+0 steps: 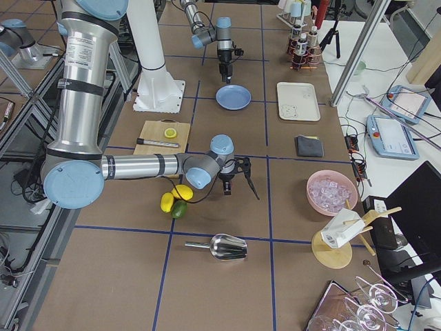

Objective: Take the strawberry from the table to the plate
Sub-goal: 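Carry the strawberry toward the plate with the right gripper while the left gripper releases it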

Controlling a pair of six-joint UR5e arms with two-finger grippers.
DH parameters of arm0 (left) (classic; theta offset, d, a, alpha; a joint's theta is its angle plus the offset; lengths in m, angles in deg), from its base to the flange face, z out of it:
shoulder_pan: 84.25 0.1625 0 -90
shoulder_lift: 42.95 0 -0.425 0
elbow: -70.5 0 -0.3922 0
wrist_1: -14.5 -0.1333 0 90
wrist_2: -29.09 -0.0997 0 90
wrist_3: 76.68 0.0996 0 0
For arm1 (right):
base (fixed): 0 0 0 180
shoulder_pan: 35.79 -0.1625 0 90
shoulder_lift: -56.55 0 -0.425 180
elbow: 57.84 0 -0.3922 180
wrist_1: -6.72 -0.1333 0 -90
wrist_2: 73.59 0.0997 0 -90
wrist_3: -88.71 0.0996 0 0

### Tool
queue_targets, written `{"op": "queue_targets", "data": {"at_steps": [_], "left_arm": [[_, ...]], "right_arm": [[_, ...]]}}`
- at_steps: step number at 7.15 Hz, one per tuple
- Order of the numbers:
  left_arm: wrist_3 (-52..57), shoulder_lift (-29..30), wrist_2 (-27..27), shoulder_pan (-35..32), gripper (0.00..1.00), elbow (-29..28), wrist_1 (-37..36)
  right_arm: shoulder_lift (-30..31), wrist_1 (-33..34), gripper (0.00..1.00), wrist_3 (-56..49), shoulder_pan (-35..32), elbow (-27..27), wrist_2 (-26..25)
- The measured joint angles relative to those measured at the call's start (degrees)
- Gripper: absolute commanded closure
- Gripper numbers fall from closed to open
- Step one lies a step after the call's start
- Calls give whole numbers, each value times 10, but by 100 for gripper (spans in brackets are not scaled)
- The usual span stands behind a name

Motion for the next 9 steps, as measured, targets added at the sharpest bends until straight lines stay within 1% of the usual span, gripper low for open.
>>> {"op": "queue_targets", "data": {"at_steps": [2,3,5,7,8,9], "left_arm": [[0,0,0,0,24,0,0],[0,0,0,1,24,0,0],[1,0,0,0,24,4,0],[5,-3,2,-7,25,27,0],[12,-10,16,-23,25,41,-1],[24,-19,44,-48,24,52,-1]], "right_arm": [[-3,1,100,1,1,0,7],[-4,3,100,1,1,9,15],[-24,8,100,27,9,49,27],[-77,8,100,147,54,73,24],[-115,10,100,224,86,77,15],[-159,22,100,295,119,79,-5]]}}
